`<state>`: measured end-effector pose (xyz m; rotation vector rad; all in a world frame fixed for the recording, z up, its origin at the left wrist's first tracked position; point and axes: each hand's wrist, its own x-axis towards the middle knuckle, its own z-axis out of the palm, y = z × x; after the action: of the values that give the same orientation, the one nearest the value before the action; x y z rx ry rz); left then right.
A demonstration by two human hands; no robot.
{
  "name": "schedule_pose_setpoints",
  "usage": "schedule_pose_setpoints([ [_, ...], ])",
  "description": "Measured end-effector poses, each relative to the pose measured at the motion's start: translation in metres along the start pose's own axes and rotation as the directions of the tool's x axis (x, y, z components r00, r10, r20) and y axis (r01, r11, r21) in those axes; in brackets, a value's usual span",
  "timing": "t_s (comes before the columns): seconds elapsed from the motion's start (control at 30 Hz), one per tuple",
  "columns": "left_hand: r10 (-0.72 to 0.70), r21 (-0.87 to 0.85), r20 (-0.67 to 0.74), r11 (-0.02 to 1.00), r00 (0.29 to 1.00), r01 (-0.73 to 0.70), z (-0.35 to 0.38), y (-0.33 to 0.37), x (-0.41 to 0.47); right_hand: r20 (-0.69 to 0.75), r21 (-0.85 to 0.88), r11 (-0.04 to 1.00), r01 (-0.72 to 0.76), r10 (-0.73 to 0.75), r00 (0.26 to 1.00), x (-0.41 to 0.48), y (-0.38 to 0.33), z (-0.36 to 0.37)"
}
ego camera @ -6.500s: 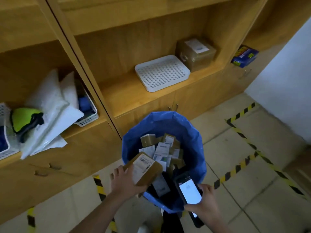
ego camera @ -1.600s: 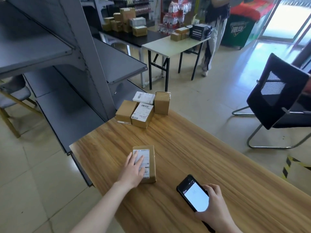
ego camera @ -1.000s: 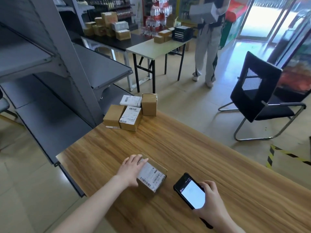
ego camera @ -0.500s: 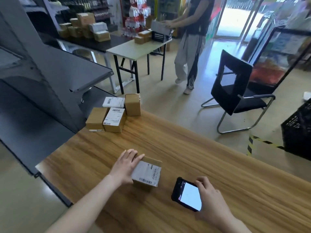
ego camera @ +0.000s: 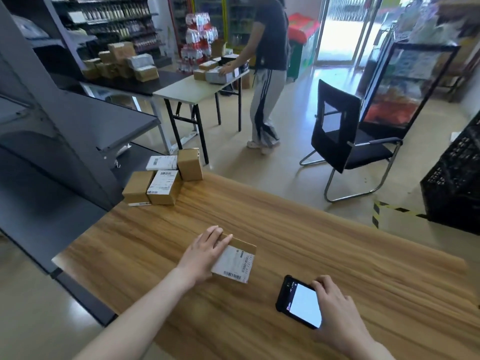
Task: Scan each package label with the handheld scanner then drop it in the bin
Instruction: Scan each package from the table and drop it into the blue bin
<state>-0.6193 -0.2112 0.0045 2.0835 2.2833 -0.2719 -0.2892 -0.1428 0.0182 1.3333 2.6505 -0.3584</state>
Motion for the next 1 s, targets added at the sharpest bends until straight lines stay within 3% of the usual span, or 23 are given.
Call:
schedule_pose_setpoints([
  [0.3,0.178,0.041,0.0,0.983,0.984,-0.178,-0.007,0.051,0.031,-0.046,0.072,0.978,-0.196,0.2,0.979,-0.044,0.044,0.02],
  [0.5,0.425,-0.002,-0.054,0.905,0.904,-0.426,-0.018,0.098,0.102,-0.06,0.255,0.868,-0.427,0.455,0.889,-0.083,0.067,0.025],
  [0.6,0.503,-0.059,-0.062,0.86,0.862,-0.506,-0.017,0.143,0.131,-0.023,0.458,0.684,-0.567,0.647,0.762,-0.113,0.071,0.039],
  [0.73,0.611,-0.186,-0.094,0.765,0.786,-0.617,-0.011,0.22,0.148,0.047,0.688,0.388,-0.613,0.82,0.571,-0.173,0.076,0.071],
  [0.9,0.764,-0.277,-0.084,0.599,0.64,-0.751,-0.005,0.327,0.123,0.128,0.734,0.076,-0.675,0.96,0.247,-0.277,0.069,0.104],
  [1.0,0.849,-0.288,-0.065,0.488,0.525,-0.824,-0.01,0.393,0.091,0.244,0.726,-0.162,-0.668,0.969,0.029,-0.337,0.059,0.122],
])
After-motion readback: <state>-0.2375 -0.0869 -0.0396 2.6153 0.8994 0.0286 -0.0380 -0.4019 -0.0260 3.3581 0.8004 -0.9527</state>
